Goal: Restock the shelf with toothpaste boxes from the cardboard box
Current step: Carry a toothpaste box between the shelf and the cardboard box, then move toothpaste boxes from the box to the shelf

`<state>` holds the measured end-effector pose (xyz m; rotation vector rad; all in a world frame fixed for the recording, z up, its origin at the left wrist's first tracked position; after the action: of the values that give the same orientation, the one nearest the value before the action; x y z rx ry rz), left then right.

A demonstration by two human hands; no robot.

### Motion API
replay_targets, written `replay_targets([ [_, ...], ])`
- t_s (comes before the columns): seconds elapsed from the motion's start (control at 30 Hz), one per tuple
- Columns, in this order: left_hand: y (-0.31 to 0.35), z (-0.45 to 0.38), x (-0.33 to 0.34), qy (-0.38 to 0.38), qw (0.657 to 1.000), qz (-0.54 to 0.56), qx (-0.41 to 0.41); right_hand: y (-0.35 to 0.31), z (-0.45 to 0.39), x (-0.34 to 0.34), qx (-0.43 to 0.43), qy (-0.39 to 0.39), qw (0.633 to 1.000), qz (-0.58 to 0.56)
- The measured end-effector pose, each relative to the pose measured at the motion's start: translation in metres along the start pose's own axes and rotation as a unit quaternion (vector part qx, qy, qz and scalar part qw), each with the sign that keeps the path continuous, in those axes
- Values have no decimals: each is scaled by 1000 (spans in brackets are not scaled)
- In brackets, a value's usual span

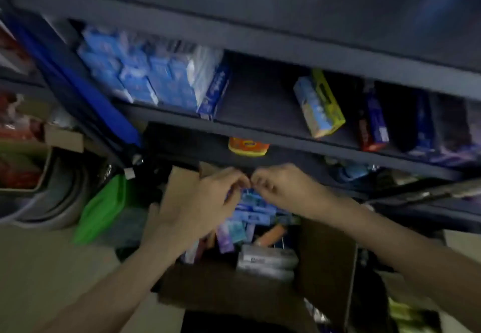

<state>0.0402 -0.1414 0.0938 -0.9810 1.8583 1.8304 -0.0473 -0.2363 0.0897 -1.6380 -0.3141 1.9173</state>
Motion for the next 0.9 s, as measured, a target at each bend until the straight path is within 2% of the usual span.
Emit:
replay_targets([
  [0.07, -43, 21, 57, -116, 990, 7, -80, 34, 5, 77, 73, -118, 990, 6],
  [0.13, -84, 41, 105, -205, 966, -1, -159, 65, 12, 148, 127, -231, 965, 1],
  [0.23, -137, 67, 157, -302, 923, -26, -237, 110, 17, 238, 194, -301, 933, -19],
  [0.33, -175, 93, 187, -345, 893, -46, -284, 136, 23, 307, 236, -370, 897, -53],
  [0.47, -202, 121, 205, -336, 889, -27, -311, 162, 22, 371, 260, -396, 878, -74],
  [0.57, -210, 137, 212, -308, 892, 9, -331, 175, 24, 404, 256, -368, 894, 17],
  [0.67, -212, 143, 216, -283, 897, 26, -338, 173, 20, 403, 239, -355, 904, 1],
  [0.73, -207, 141, 217, -269, 901, 32, -339, 165, 16, 390, 217, -364, 905, -33],
  [0.83, -197, 136, 214, -270, 896, 53, -350, 145, 0, 354, 202, -317, 916, -137],
  [0.9, -186, 128, 206, -277, 884, 88, -367, 127, -11, 322, 206, -301, 902, -233],
])
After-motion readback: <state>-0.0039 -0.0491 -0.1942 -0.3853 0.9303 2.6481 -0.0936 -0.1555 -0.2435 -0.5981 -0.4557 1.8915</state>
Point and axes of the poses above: each hand's wrist, its own z-axis away from the middle knuckle, its own x-axis out of the palm, y = z × x, the point moved 6 cm from there along -z, towards the middle knuckle, and after that the axes turned 3 degrees about -y, right-handed, at the moved point
